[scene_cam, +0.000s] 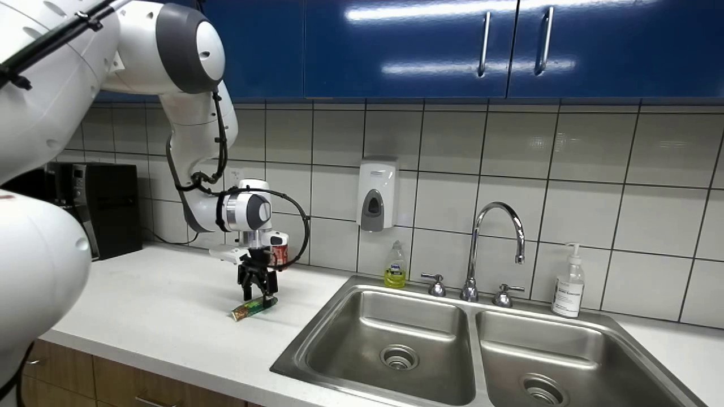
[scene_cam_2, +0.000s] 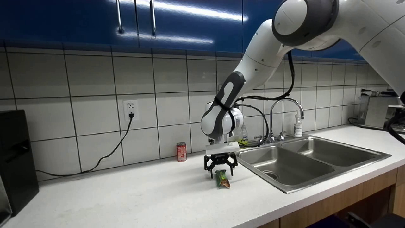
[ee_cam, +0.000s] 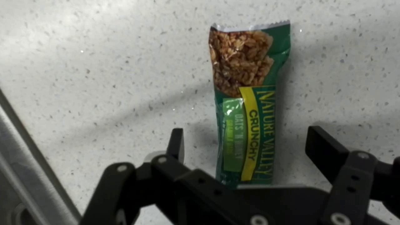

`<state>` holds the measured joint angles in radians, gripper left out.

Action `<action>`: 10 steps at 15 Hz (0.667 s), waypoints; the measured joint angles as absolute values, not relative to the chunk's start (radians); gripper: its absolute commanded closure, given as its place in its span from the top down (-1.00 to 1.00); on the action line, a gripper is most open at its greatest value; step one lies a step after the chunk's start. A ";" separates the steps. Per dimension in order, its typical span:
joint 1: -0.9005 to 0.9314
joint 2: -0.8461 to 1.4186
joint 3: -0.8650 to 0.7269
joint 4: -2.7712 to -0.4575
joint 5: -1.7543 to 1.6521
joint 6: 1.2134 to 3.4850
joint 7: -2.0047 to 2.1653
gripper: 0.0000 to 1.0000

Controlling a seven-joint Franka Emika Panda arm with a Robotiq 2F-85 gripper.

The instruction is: Put the chocolate bar inside the sink

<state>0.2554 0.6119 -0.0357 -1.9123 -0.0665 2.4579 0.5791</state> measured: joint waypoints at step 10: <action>0.263 0.631 -0.041 -1.884 -0.065 2.458 0.579 -0.61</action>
<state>0.2628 0.6314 -0.0413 -1.8838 -0.0653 2.4580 0.5792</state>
